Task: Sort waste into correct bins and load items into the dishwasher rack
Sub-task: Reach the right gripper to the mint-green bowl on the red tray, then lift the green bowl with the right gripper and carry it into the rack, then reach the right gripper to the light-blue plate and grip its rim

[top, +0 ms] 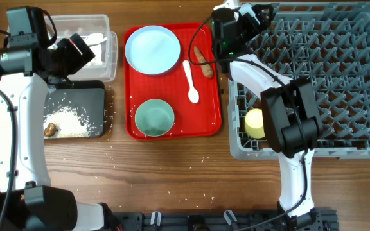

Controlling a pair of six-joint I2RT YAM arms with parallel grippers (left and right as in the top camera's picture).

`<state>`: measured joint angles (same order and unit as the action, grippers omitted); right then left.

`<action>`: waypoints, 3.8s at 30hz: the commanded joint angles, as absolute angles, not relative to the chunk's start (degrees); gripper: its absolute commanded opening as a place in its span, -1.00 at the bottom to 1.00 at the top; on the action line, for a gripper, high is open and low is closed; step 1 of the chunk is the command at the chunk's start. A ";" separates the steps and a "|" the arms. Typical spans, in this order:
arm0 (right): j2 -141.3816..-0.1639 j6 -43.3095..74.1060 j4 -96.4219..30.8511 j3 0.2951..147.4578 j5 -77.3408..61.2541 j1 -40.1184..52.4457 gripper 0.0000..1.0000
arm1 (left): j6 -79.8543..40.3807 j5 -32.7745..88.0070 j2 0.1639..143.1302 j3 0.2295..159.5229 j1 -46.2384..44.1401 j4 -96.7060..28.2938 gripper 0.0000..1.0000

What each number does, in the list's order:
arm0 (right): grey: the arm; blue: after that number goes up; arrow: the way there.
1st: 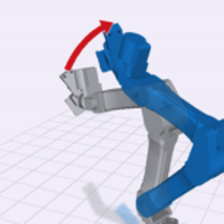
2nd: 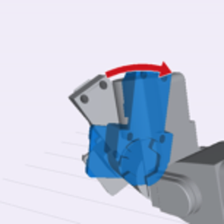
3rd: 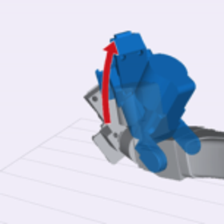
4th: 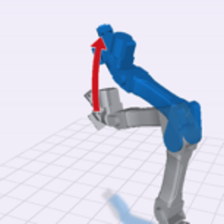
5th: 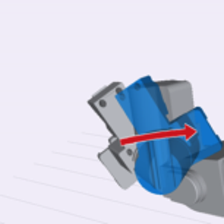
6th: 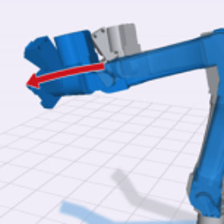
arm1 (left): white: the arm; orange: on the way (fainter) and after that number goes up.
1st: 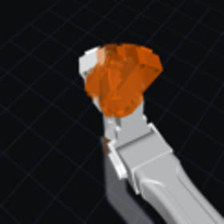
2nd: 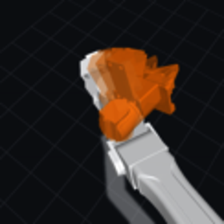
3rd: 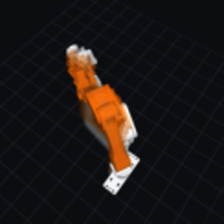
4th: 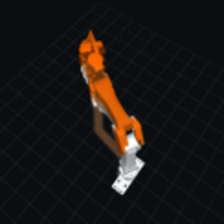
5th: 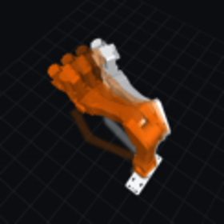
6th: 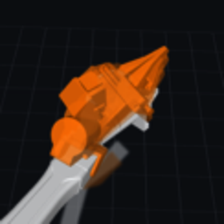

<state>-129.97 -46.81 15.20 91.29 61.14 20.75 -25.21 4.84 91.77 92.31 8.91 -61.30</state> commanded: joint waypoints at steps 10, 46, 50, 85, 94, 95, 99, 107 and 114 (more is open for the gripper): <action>-116.11 -40.34 10.37 91.50 52.53 24.99 1.00 | -25.56 4.91 90.43 93.38 9.13 -61.19 1.00; -114.96 36.27 -35.55 80.71 -14.63 38.94 -0.13 | -25.56 4.91 90.43 93.38 9.13 -61.19 1.00; -116.40 37.65 -35.55 80.77 -14.63 38.68 -0.31 | -25.56 4.91 90.43 93.38 9.13 -61.19 1.00; -93.62 19.73 -44.73 87.55 40.75 22.20 -0.91 | -25.56 4.91 90.43 93.38 9.13 -61.17 1.00; -100.01 4.43 -40.64 87.53 63.33 22.24 -0.91 | -25.56 4.91 90.43 93.38 9.13 -61.19 1.00; -101.36 1.23 -39.68 87.53 64.01 22.26 -0.91 | -25.56 4.91 90.43 93.38 9.13 -61.19 1.00; -108.62 -16.67 -34.41 87.53 74.06 22.26 -0.91 | -25.58 4.91 90.43 93.38 9.13 -61.17 1.00; -116.18 -34.37 -28.75 87.24 78.83 22.92 -0.91 | -25.56 4.91 90.43 93.38 9.13 -61.19 1.00; -116.18 -34.50 -28.73 86.89 73.12 27.33 -0.91 | -25.56 4.91 90.43 93.38 9.13 -61.19 1.00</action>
<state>-115.50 -33.58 -28.67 86.52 75.37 25.67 -25.21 4.84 91.72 92.33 8.91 -61.30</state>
